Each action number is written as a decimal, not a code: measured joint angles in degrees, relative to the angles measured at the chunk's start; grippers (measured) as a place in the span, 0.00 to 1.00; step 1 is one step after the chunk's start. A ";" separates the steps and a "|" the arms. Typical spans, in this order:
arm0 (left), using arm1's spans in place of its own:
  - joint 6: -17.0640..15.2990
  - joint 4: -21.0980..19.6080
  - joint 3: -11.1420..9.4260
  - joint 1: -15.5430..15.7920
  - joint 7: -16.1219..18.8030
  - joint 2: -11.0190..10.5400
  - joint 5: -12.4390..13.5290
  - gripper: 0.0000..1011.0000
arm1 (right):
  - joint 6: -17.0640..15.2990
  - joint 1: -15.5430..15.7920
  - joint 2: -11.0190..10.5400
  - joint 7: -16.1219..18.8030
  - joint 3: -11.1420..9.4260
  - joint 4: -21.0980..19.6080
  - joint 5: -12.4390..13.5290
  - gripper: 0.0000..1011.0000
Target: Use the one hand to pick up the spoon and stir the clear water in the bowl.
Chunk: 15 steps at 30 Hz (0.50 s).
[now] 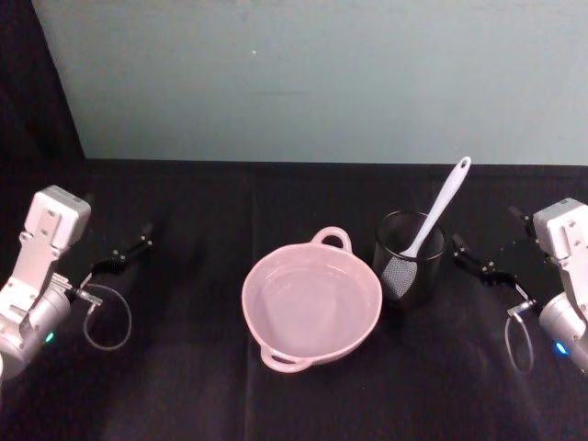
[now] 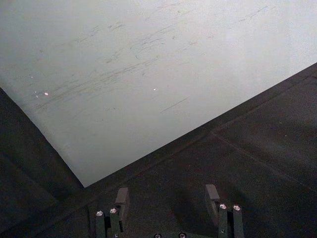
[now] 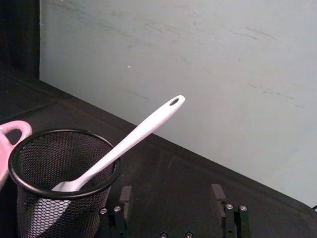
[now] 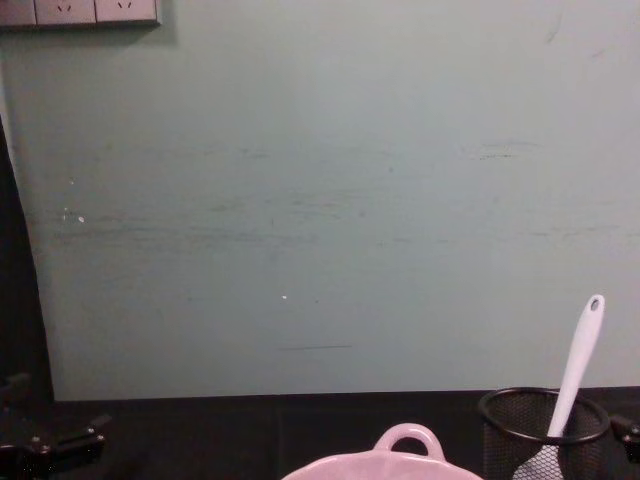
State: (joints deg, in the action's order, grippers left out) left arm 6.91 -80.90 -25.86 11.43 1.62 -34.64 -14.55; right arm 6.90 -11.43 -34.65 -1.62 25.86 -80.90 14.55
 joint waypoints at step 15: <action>0.00 0.00 0.00 0.00 0.00 0.00 0.00 0.99 | 0.00 0.00 0.00 0.00 0.00 0.00 0.00 0.99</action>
State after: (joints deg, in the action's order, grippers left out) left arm 6.91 -80.90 -25.86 11.43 1.62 -34.65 -14.55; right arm 6.90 -11.43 -34.64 -1.62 25.86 -80.90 14.54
